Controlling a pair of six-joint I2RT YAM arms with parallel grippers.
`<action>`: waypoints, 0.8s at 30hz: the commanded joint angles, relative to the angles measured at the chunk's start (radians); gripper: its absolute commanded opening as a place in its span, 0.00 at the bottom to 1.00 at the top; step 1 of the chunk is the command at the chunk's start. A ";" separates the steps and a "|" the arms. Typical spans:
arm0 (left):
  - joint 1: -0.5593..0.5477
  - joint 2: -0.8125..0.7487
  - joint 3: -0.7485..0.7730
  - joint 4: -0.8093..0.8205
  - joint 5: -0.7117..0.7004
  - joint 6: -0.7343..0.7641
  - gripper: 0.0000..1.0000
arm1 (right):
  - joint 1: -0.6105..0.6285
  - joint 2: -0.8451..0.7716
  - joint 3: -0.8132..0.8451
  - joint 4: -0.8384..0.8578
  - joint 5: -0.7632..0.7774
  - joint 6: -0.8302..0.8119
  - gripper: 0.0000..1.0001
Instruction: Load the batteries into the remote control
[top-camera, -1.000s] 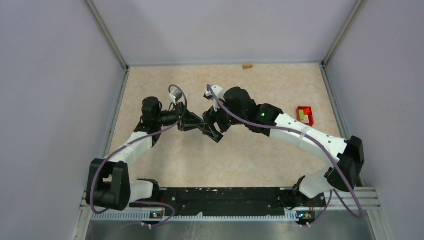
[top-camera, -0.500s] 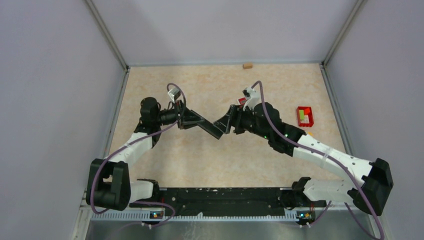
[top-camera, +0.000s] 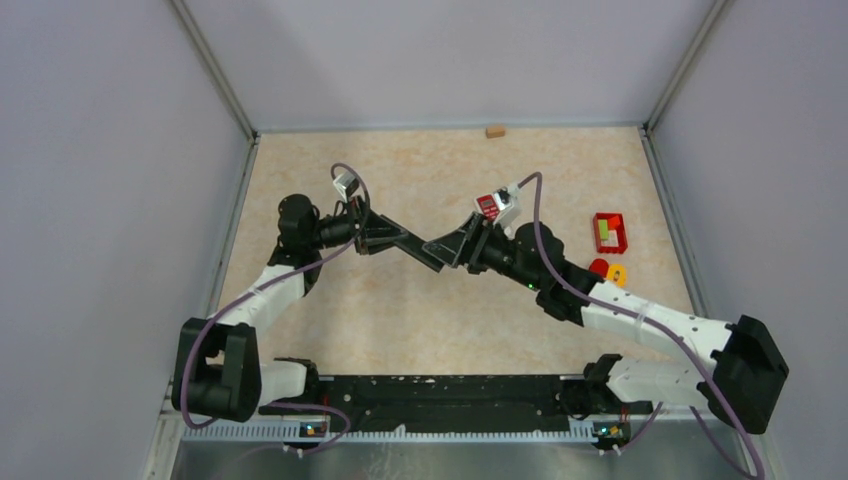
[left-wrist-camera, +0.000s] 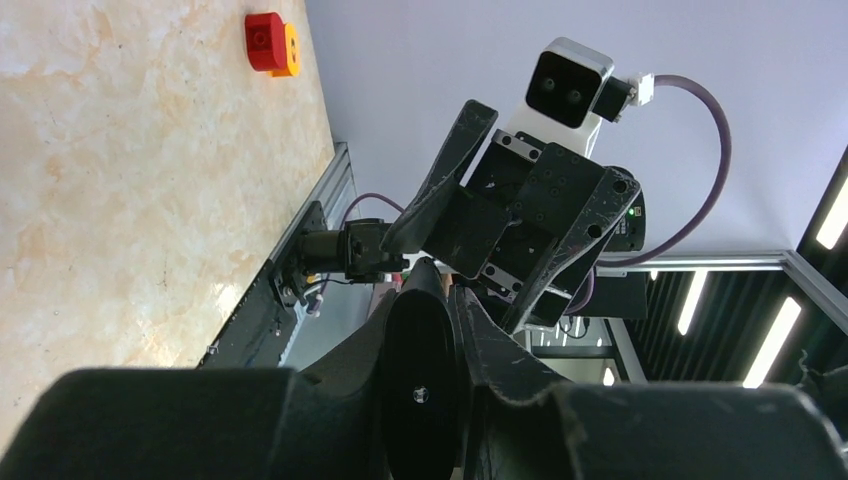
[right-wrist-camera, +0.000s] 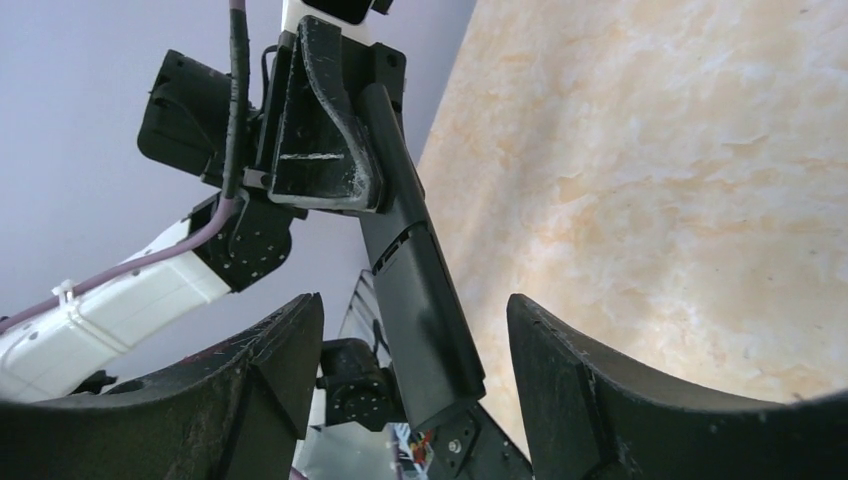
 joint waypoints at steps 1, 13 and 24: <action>0.006 -0.037 0.005 0.079 -0.004 -0.024 0.00 | -0.001 0.036 -0.007 0.113 -0.039 0.055 0.67; 0.006 -0.083 -0.002 0.172 0.020 -0.058 0.00 | 0.009 0.071 -0.027 0.118 -0.002 0.093 0.45; -0.037 -0.154 0.012 0.235 0.050 -0.051 0.00 | 0.018 0.177 0.013 0.202 -0.035 0.092 0.29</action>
